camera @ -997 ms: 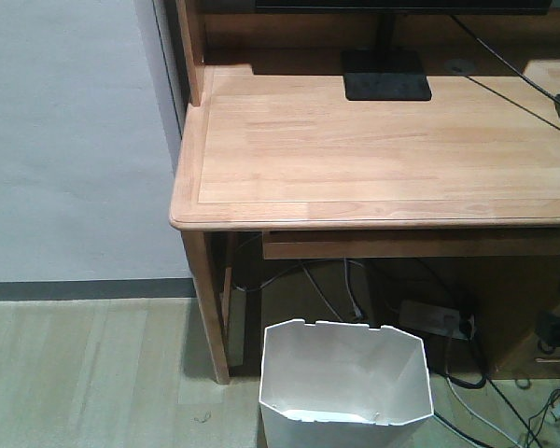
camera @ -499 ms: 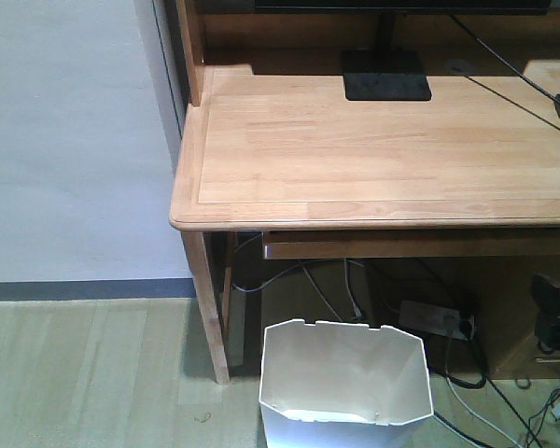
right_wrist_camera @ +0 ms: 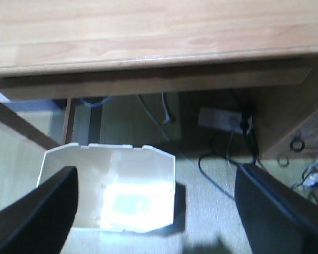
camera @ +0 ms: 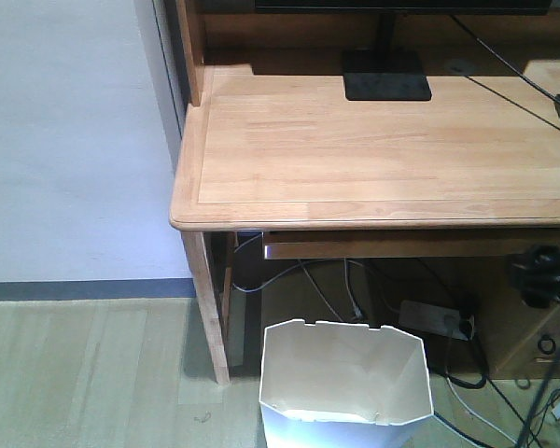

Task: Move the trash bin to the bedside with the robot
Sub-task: 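Lower the right gripper down to the rim of the white trash bin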

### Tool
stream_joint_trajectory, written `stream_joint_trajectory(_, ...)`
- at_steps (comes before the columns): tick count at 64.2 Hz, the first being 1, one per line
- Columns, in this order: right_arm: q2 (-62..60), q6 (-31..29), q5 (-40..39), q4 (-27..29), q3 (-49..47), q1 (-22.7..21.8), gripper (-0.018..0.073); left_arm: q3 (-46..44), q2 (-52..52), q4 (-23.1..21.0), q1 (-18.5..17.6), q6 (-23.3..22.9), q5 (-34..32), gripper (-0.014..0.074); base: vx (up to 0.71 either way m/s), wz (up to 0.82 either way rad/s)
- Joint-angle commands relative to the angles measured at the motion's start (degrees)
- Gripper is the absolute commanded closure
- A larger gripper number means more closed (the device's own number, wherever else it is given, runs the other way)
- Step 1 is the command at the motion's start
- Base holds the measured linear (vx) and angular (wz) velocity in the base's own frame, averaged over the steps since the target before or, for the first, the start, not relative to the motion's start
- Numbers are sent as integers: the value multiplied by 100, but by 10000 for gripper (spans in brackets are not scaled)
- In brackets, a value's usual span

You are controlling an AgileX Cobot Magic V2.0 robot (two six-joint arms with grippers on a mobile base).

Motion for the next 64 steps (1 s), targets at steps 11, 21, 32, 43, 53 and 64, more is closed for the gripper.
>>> stream_joint_trajectory(11,1486,-939,-149,627,-810,-7,-18,19,-81,-13,-17,-25,-376,603,0,0)
stream_joint_trajectory(21,2477,-1501,-230,1044,-1028,-38,-18,19,-81,-13,-17,-25,-376,603,0,0)
stream_joint_trajectory(32,3501,-2002,-682,1487,-1087,-272,-18,19,-81,-13,-17,-25,-376,603,0,0)
stream_joint_trajectory(43,4553,-2565,-1409,1836,-1087,-288,-18,19,-81,-13,-17,-25,-376,603,0,0)
stream_joint_trajectory(53,5436,-2715,-2152,2044,-1099,-288,-18,19,-81,-13,-17,-25,-376,603,0,0)
stream_joint_trajectory(64,6434,-3050,-2273,1999,-1439,-288,-18,19,-81,-13,-17,-25,-376,603,0,0)
